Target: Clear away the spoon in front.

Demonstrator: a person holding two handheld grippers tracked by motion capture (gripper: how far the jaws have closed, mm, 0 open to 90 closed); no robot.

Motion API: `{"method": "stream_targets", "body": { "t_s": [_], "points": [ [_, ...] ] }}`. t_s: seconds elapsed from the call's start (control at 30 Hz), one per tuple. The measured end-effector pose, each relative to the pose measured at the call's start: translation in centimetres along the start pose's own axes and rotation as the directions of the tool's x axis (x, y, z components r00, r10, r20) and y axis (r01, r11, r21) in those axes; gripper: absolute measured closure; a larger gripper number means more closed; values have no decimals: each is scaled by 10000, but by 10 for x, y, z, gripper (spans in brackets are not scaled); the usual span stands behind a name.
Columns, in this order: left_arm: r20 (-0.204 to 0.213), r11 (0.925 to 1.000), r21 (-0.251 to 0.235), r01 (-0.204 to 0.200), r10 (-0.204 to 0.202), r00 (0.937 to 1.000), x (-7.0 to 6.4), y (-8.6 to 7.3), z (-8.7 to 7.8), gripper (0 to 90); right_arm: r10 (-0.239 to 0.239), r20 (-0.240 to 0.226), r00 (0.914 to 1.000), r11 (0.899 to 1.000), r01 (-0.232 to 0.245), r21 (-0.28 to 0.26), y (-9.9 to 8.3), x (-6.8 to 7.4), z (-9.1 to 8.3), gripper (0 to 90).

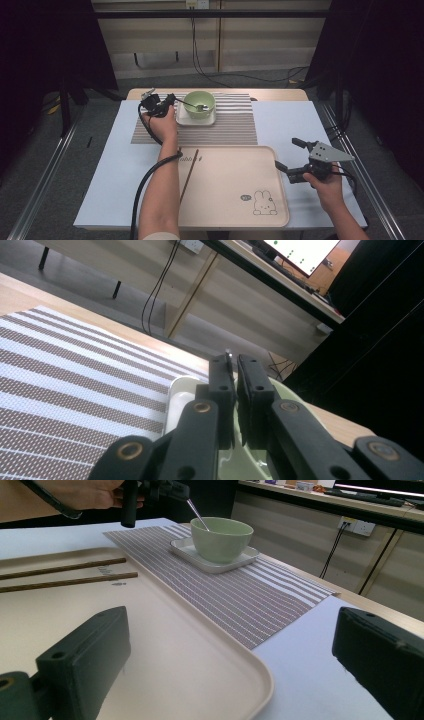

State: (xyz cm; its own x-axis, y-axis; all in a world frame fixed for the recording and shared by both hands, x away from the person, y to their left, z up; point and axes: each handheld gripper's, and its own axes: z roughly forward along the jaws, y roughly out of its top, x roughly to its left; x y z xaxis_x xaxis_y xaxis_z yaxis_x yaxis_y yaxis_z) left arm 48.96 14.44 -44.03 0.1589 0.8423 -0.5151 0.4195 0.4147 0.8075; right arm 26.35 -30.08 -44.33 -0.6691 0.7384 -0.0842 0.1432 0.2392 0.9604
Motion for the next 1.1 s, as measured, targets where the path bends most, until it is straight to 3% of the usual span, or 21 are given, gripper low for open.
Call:
{"method": "stream_targets", "body": {
  "t_s": [0.33, 0.4, 0.57, 0.83, 0.97, 1.1],
  "points": [
    [320, 9998, -38, 207, -206, 9993, -11, 6, 3, 896, -20, -24, 10000, 10000, 20, 7, 0, 0, 0, 17],
    [270, 9998, -83, 167, -165, 9995, -10, 5, 3, 896, -6, -38, 10000, 10000, 6, 4, 0, 0, 0, 17],
    [269, 9981, -216, 573, -567, 9980, -8, 2, 5, 896, -5, 51, 10000, 10000, 5, -67, 0, 0, 0, 17],
    [313, 9983, -100, 579, -576, 9979, -7, 6, 3, 897, 32, -51, 10000, 10000, -32, -15, 0, 0, 0, 17],
    [449, 9967, -218, 778, -768, 9960, -8, 7, 1, 897, -8, -57, 10000, 10000, 8, -9, 0, 0, 0, 17],
    [396, 9968, -334, 729, -716, 9966, -8, 9, 1, 897, 59, 2, 10000, 10000, -59, -59, 0, 0, 0, 17]
  ]
}}
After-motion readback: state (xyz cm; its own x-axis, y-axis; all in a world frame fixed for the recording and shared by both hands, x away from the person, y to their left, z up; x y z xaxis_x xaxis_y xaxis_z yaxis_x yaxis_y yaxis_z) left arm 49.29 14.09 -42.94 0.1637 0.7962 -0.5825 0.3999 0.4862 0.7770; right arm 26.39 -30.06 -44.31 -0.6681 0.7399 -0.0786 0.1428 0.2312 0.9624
